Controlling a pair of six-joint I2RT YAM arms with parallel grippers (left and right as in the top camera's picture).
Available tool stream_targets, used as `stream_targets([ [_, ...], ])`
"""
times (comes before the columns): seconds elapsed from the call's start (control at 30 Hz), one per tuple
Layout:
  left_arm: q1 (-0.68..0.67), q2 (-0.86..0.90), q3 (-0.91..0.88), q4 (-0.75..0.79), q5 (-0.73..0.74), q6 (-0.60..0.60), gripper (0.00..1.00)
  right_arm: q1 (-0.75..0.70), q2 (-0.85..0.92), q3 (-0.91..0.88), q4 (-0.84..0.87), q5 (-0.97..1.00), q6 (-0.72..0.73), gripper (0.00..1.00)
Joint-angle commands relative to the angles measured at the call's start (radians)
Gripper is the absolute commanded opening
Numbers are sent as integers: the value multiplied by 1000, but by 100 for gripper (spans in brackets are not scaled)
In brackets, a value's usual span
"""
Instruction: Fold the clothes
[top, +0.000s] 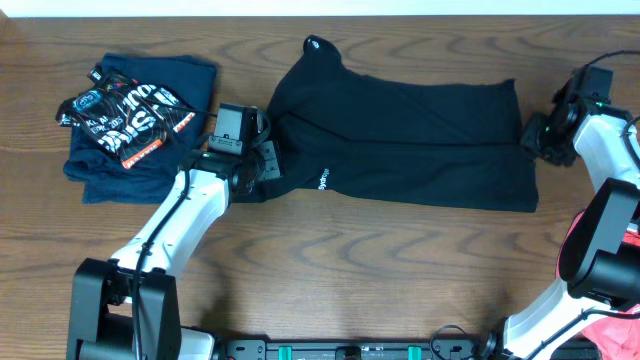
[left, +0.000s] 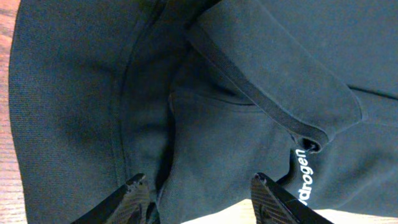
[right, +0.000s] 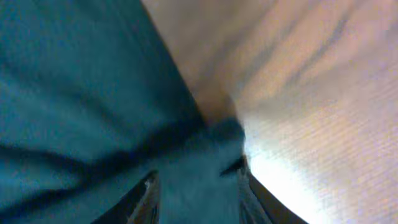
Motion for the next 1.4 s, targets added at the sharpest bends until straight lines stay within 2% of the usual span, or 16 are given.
stream_targets([
  [0.0, 4, 2, -10, -5, -16, 24, 55, -11, 3, -1, -100, 5, 0, 36],
  [0.07, 4, 2, -10, -13, -16, 53, 55, -22, 3, -6, -179, 7, 0, 32],
  [0.23, 4, 23, -11, -32, -16, 82, 55, -27, 4, -67, -231, 9, -46, 33],
  [0.57, 4, 165, -12, -49, -16, 104, 55, -27, 4, -253, -50, 29, -42, 35],
  [0.7, 5, 199, -12, -107, -37, 103, 55, -28, 4, -260, -109, 158, -22, 11],
  [0.87, 5, 202, -12, -247, -129, 103, 55, -66, 3, -260, -238, 310, 103, 2],
  [1.2, 4, 191, -12, -452, -127, 103, 54, -128, 2, -260, -316, 301, 135, 1],
  [1.37, 4, 86, -7, -474, -110, 108, 55, -128, -33, -253, -316, 249, 131, 1],
])
